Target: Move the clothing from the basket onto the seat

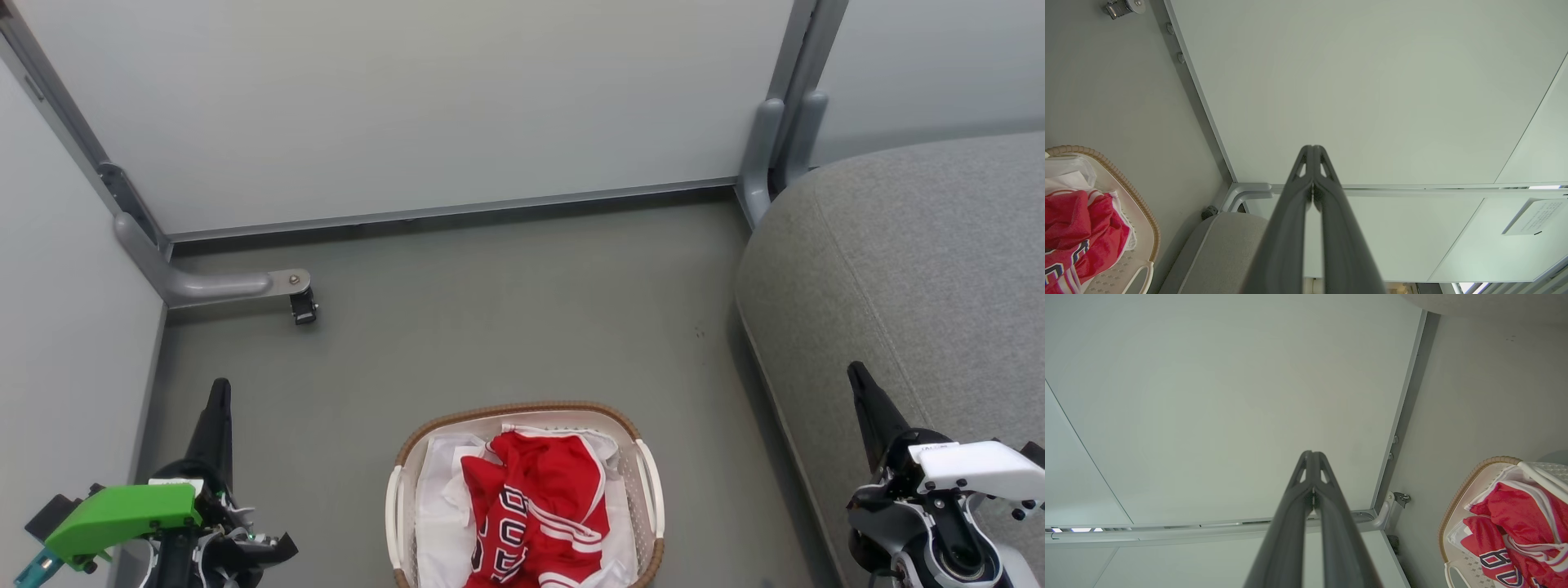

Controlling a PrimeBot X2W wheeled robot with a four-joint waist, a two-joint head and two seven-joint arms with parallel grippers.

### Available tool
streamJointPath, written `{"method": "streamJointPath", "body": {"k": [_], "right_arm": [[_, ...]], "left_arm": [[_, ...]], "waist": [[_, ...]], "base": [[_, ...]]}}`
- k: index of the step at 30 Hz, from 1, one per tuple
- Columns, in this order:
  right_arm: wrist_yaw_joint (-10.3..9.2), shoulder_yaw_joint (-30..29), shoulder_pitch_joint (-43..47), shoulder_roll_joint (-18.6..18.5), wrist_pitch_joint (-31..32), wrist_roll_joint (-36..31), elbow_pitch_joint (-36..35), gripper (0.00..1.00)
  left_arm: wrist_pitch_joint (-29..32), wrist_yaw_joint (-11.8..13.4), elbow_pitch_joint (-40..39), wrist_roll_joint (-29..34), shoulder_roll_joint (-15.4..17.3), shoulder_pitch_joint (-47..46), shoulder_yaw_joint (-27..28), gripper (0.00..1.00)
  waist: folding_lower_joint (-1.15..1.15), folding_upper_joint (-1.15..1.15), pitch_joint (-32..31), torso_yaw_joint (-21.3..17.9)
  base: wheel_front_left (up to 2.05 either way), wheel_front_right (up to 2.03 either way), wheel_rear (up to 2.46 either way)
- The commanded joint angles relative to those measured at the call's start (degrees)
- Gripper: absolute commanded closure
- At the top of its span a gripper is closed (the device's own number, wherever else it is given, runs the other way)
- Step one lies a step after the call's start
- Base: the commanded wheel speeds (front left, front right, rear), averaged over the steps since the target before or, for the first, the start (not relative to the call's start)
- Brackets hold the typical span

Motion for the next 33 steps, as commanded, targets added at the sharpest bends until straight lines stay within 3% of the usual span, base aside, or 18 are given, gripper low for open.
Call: {"method": "streamJointPath", "body": {"k": [1,5,6,16,33], "right_arm": [[-0.02,0.0,0.7,-0.4,0.1,0.2,-0.2,1.00],[-0.02,0.0,0.7,-0.4,0.1,0.2,-0.2,1.00],[0.00,0.0,0.0,0.0,0.0,0.0,0.0,0.00],[-0.01,1.3,0.0,-0.7,-1.7,-2.1,1.3,0.00],[-0.01,4.8,-2.0,-3.2,-6.5,-19.5,2.2,0.00]], "left_arm": [[0.1,-0.3,-0.1,-0.2,0.4,-0.6,0.1,1.00],[0.1,-0.3,-0.1,-0.2,0.4,-0.6,0.1,1.00],[0.0,0.0,0.0,0.0,0.0,0.0,0.0,0.00],[-2.1,0.1,1.8,3.4,0.4,0.5,-0.9,0.00],[-6.5,0.1,2.5,26.2,1.7,0.6,-3.3,0.00]], "waist": [[0.00,0.00,0.0,0.0],[0.00,0.00,0.0,0.0],[0.00,0.00,0.0,0.0],[0.00,0.00,0.1,0.0],[0.00,0.00,0.4,0.1]], "base": [[0.00,0.00,0.00],[0.00,0.00,0.00],[0.00,0.00,0.00],[0.00,0.00,0.00],[0.00,0.00,0.00]]}}
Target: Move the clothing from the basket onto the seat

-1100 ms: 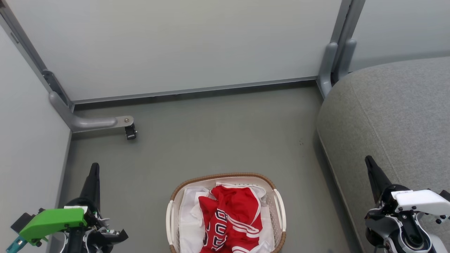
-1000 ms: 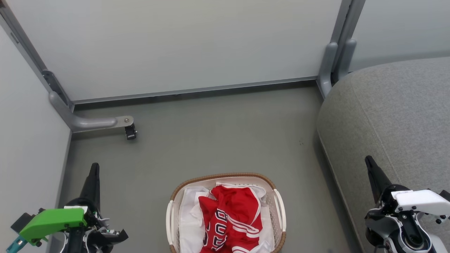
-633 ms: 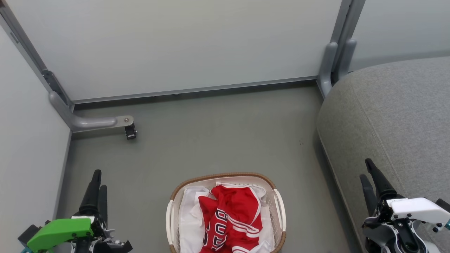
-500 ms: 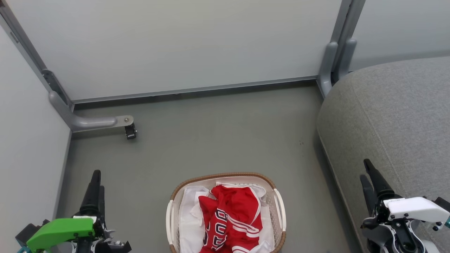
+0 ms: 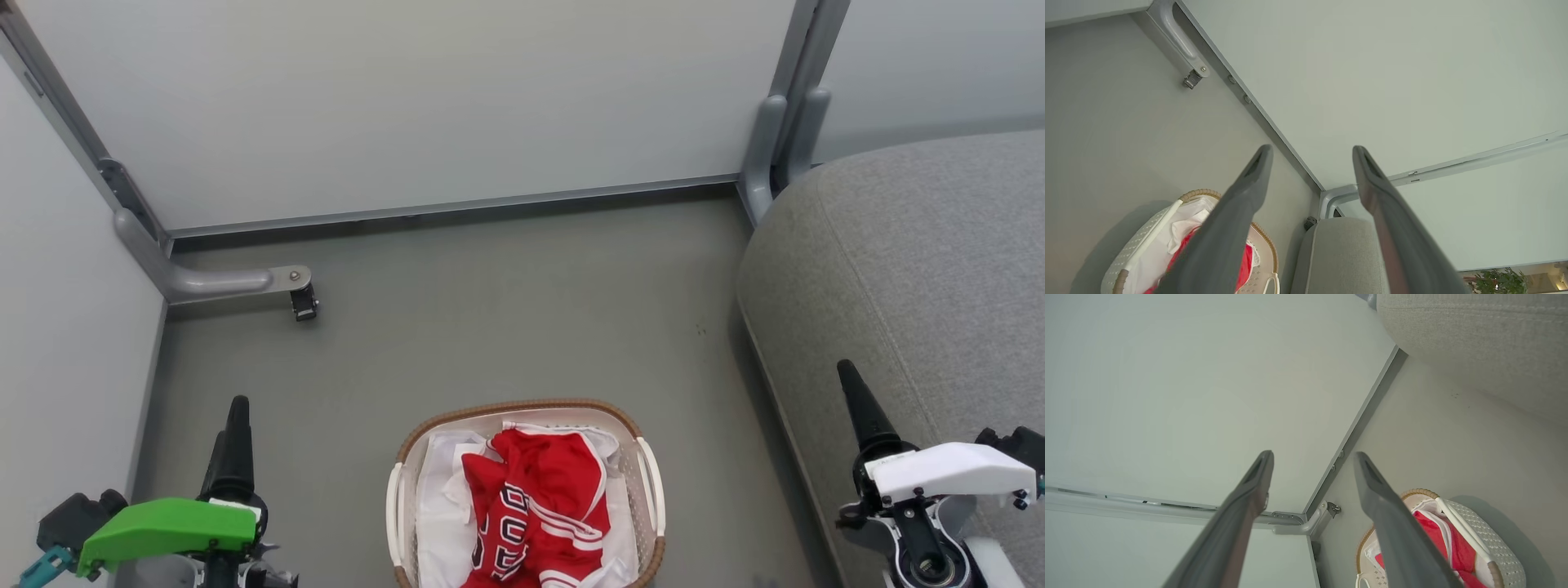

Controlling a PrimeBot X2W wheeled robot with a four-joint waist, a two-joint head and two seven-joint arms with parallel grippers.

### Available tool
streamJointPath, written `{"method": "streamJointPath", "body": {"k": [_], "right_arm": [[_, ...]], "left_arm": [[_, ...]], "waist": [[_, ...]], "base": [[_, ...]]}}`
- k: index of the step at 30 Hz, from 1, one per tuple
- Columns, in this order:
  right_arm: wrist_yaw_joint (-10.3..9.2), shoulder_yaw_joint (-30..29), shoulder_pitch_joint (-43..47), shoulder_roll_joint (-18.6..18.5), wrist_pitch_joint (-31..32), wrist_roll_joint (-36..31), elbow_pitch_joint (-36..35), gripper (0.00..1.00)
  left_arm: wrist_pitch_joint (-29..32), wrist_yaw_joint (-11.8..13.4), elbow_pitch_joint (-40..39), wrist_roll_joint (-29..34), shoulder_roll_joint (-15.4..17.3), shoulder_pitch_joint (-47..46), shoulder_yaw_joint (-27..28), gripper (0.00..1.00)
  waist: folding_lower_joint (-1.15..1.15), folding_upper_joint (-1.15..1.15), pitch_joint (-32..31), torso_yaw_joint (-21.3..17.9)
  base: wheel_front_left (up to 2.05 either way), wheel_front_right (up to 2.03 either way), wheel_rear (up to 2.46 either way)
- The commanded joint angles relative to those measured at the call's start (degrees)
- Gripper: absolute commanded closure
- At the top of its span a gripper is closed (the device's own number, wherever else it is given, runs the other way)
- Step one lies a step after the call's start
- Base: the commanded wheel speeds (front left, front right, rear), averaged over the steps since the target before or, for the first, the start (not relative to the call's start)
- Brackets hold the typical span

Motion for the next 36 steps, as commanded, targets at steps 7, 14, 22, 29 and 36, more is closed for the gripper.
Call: {"method": "streamJointPath", "body": {"k": [7,14,22,29,36], "right_arm": [[0.01,1.9,-2.3,-1.2,-2.0,-9.4,0.5,0.00],[0.01,3.0,-3.1,-1.6,-3.7,-17.8,1.2,0.00],[0.02,4.2,-3.1,-2.2,-5.3,-25.8,1.5,0.00],[0.02,4.5,-3.1,-2.0,-6.5,-31.8,1.6,0.00],[0.02,6.0,-3.7,-2.4,-7.6,-37.0,2.4,0.00]], "left_arm": [[-2.0,0.3,-0.6,10.4,1.4,-0.8,-1.8,0.00],[-3.6,1.1,0.3,18.2,2.6,-0.5,-4.2,0.00],[-5.2,2.4,2.1,24.3,3.1,-0.3,-5.7,0.00],[-6.4,4.0,2.4,29.7,3.8,-0.2,-7.3,0.00],[-7.6,5.3,2.5,34.5,4.4,-0.7,-8.6,0.00]], "waist": [[0.00,0.00,-0.1,0.1],[0.00,0.00,-0.1,0.0],[0.00,0.00,-0.1,0.1],[0.00,0.00,0.0,0.2],[0.00,0.00,0.1,0.4]], "base": [[0.00,0.00,0.00],[0.00,0.00,0.00],[0.00,0.00,0.00],[0.00,0.00,0.00],[0.00,0.00,0.00]]}}
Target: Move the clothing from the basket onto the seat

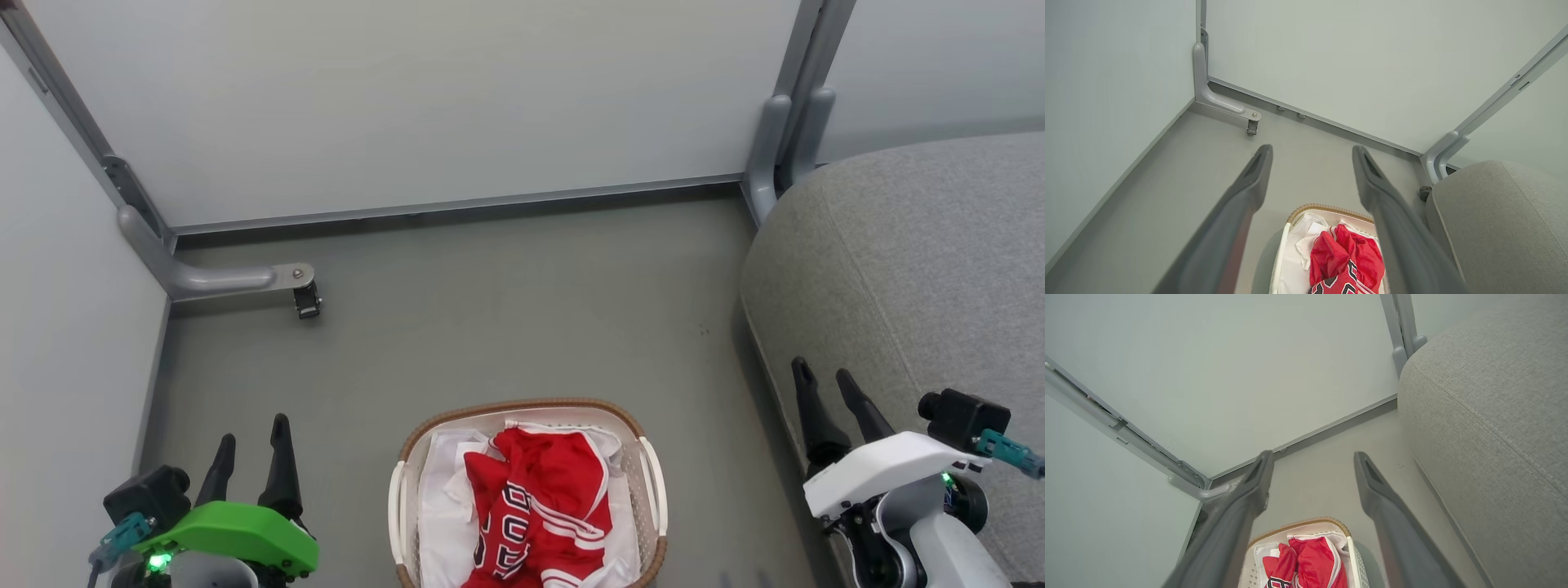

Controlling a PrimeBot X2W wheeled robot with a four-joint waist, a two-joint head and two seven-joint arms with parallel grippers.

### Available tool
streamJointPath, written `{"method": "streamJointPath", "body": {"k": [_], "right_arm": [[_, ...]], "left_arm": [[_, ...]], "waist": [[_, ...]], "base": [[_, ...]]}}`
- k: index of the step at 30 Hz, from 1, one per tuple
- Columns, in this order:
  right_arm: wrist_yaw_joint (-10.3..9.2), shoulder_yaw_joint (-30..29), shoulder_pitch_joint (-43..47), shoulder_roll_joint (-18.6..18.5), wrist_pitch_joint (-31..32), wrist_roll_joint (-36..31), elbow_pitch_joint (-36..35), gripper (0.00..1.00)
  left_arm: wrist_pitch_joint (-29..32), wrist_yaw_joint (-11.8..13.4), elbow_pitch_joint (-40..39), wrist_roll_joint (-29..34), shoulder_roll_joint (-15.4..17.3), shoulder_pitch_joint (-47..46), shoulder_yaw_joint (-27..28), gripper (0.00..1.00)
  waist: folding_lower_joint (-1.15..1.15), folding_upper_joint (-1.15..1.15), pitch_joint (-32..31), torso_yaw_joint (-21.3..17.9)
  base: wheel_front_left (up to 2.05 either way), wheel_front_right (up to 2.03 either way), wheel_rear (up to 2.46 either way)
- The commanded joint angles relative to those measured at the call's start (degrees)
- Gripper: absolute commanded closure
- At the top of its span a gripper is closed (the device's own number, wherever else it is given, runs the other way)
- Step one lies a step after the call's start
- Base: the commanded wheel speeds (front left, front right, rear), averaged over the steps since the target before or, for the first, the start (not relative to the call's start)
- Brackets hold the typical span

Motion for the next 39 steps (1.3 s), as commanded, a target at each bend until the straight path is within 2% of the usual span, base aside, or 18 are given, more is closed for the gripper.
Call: {"method": "streamJointPath", "body": {"k": [1,14,25,39], "right_arm": [[0.02,0.5,-1.6,-0.9,-0.6,-2.0,-0.1,0.00],[0.02,3.0,-1.9,-2.1,-2.6,-10.2,1.9,0.00],[0.02,2.8,-1.0,-1.2,-4.1,-16.7,4.0,0.00],[0.01,-1.0,-1.6,0.5,-5.8,-23.7,3.2,0.00]], "left_arm": [[-0.7,0.5,-0.6,2.1,0.8,-0.8,-0.3,0.00],[-2.6,1.8,-0.2,9.6,1.5,-0.2,-2.7,0.00],[-4.2,2.3,-0.8,14.4,0.6,1.0,-1.8,0.00],[-5.8,2.1,-3.2,21.3,-0.7,1.8,0.6,0.00]], "waist": [[0.00,0.00,0.0,0.0],[0.00,0.00,0.0,0.4],[0.00,0.00,0.1,0.6],[0.00,0.00,0.4,0.6]], "base": [[0.00,0.00,0.00],[0.00,0.00,0.00],[0.00,0.00,0.00],[0.00,0.00,0.00]]}}
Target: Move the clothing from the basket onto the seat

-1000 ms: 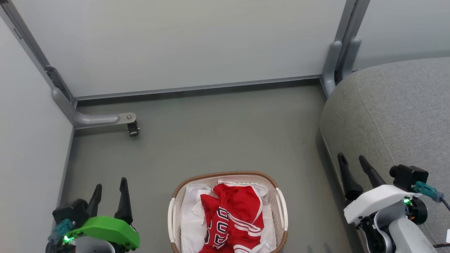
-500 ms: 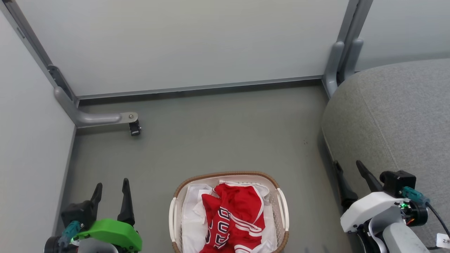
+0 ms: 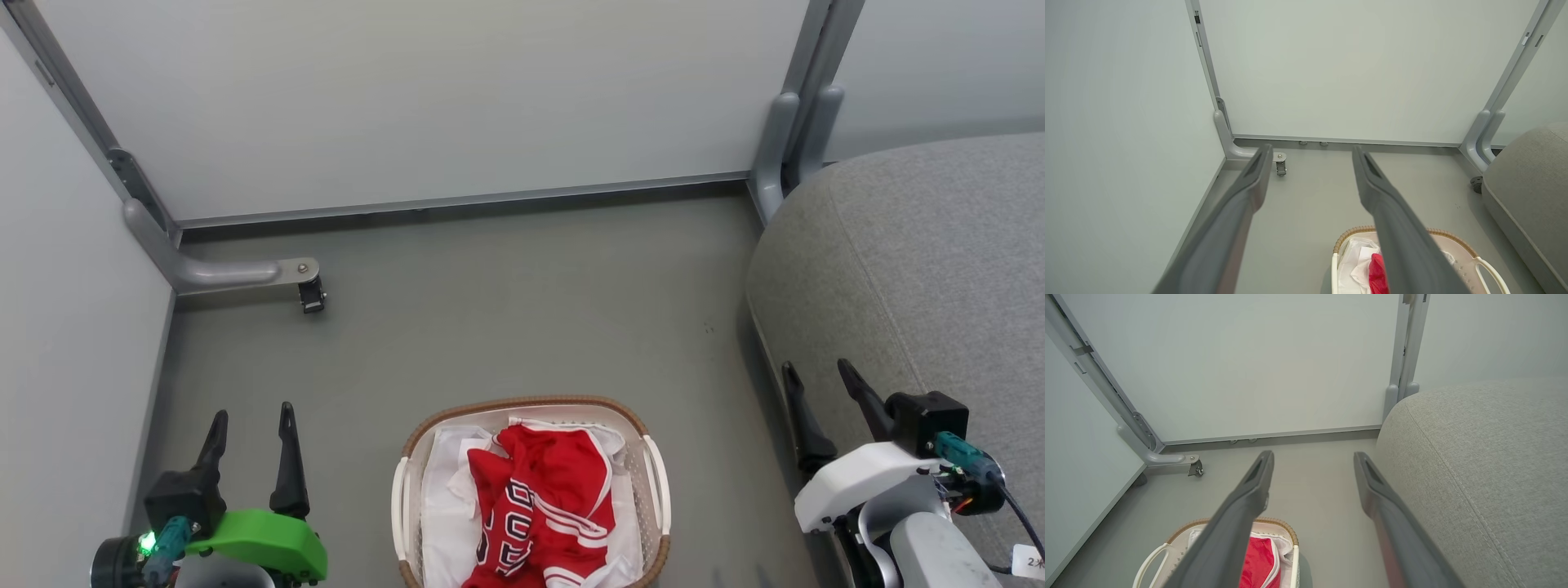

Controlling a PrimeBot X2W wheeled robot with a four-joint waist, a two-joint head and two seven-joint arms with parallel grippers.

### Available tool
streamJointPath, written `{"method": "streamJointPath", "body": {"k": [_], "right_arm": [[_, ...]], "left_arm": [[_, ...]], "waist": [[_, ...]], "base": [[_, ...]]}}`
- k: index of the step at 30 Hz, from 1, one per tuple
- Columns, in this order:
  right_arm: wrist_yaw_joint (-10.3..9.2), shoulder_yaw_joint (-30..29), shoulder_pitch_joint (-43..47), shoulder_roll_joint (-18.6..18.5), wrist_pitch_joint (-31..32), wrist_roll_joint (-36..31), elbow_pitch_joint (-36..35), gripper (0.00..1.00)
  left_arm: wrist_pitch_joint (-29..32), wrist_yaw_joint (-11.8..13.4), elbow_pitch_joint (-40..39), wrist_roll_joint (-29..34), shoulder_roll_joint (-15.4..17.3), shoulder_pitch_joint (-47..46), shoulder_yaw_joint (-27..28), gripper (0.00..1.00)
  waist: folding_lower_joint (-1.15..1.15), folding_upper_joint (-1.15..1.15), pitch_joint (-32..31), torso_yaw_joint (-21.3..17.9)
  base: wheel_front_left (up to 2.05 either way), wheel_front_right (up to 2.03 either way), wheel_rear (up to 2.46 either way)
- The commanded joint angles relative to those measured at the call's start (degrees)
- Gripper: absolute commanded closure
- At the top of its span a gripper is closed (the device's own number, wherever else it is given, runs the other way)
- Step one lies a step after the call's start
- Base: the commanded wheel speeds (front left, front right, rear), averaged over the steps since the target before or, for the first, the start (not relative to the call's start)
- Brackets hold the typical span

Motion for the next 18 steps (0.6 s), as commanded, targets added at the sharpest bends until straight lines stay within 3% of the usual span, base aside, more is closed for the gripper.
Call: {"method": "streamJointPath", "body": {"k": [1,18], "right_arm": [[0.00,-0.5,-0.4,0.0,-0.5,-1.3,-0.3,0.00],[-0.01,-1.3,0.5,1.3,-2.3,-8.4,0.5,0.00]], "left_arm": [[-0.5,-0.2,-0.4,1.2,-0.1,0.7,0.4,0.00],[-2.2,-2.6,-0.7,9.0,-2.1,2.4,3.6,0.00]], "waist": [[0.00,0.00,0.0,0.0],[0.00,0.00,-0.2,0.5]], "base": [[0.00,0.00,0.00],[0.00,0.00,0.00]]}}
